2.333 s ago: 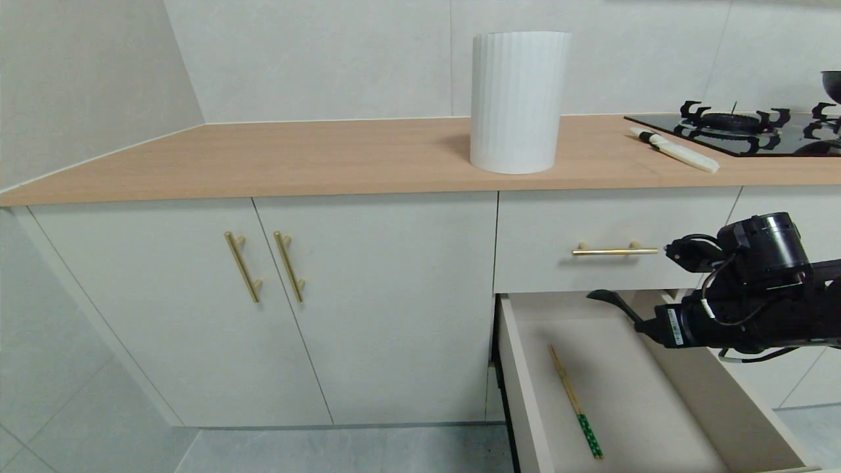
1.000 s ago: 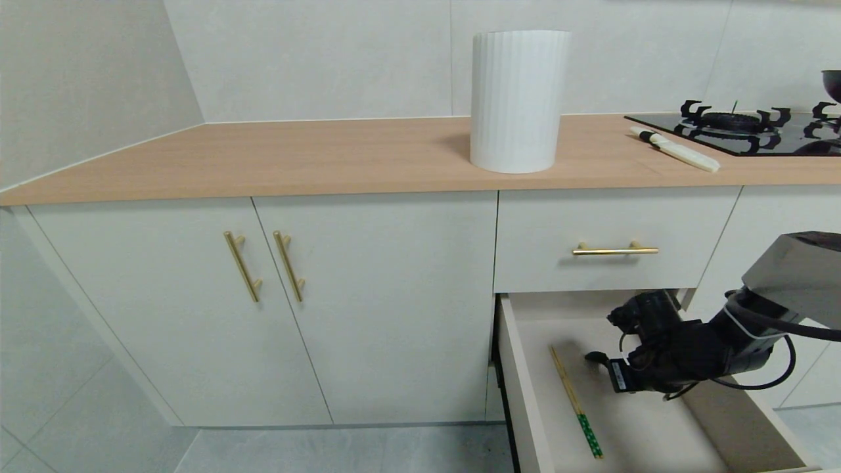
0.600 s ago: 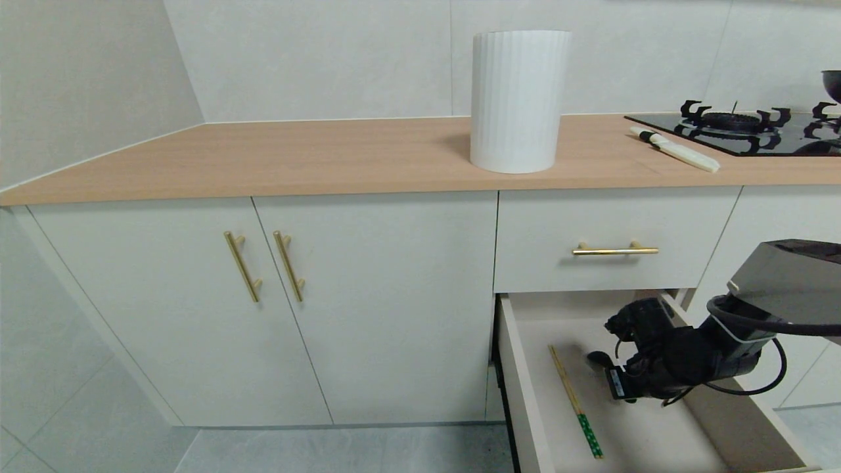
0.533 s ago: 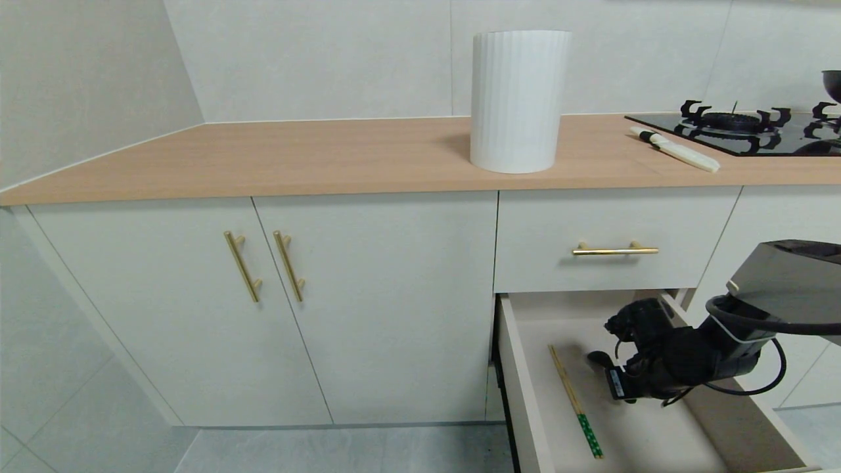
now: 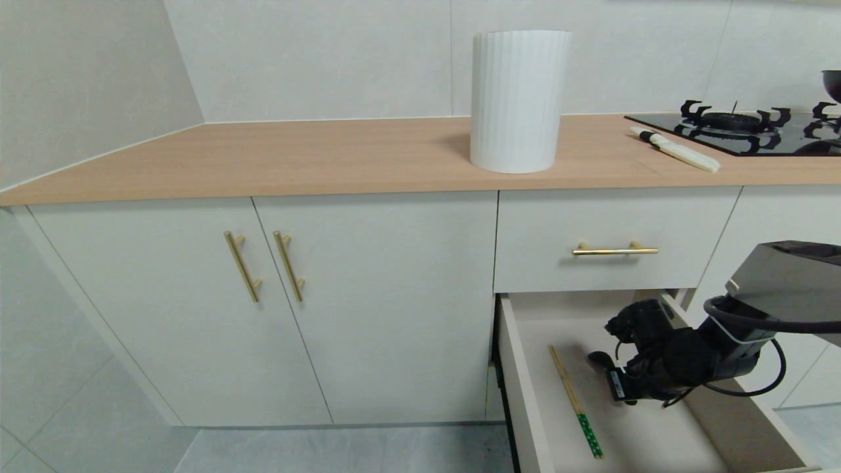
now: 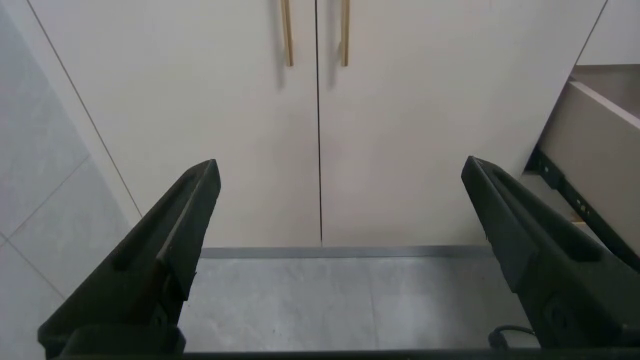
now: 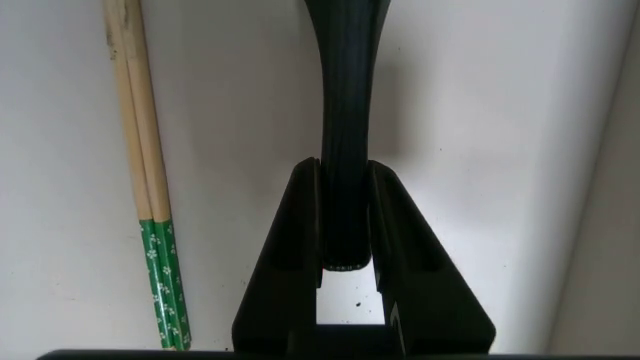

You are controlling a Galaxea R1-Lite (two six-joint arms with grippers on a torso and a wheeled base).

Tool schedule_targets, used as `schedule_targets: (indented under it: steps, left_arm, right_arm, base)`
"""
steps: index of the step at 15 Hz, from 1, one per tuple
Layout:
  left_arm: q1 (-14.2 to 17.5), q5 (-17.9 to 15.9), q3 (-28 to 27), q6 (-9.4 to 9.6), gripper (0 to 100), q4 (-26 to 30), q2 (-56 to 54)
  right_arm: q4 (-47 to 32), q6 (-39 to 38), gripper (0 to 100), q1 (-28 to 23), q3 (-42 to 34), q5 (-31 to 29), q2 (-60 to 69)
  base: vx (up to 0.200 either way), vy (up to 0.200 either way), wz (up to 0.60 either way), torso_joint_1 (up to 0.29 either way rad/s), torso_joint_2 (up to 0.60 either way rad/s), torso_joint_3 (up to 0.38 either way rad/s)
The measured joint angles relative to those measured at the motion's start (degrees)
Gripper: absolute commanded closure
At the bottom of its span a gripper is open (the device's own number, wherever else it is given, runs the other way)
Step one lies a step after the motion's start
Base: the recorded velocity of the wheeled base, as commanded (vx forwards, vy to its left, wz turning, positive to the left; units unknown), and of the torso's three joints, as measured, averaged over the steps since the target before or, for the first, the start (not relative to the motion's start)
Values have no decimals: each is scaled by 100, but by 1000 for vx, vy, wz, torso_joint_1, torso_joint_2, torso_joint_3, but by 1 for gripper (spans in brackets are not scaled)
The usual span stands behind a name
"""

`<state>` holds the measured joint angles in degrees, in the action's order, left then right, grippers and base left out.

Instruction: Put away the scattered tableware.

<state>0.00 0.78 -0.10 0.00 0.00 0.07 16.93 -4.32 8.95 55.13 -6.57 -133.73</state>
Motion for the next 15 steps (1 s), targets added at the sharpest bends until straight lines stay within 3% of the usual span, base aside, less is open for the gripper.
schedule_targets:
  steps: [9, 15]
  left_arm:
    - [0, -2, 0, 0, 0, 0, 0]
    - [0, 0, 0, 0, 0, 5, 0]
  right_arm:
    - [-16, -35, 0, -9, -77, 0, 145]
    - [-55, -72, 0, -20, -1007, 28, 1749]
  base:
    - [0, 0, 0, 0, 0, 0]
    - [0, 0, 0, 0, 0, 0]
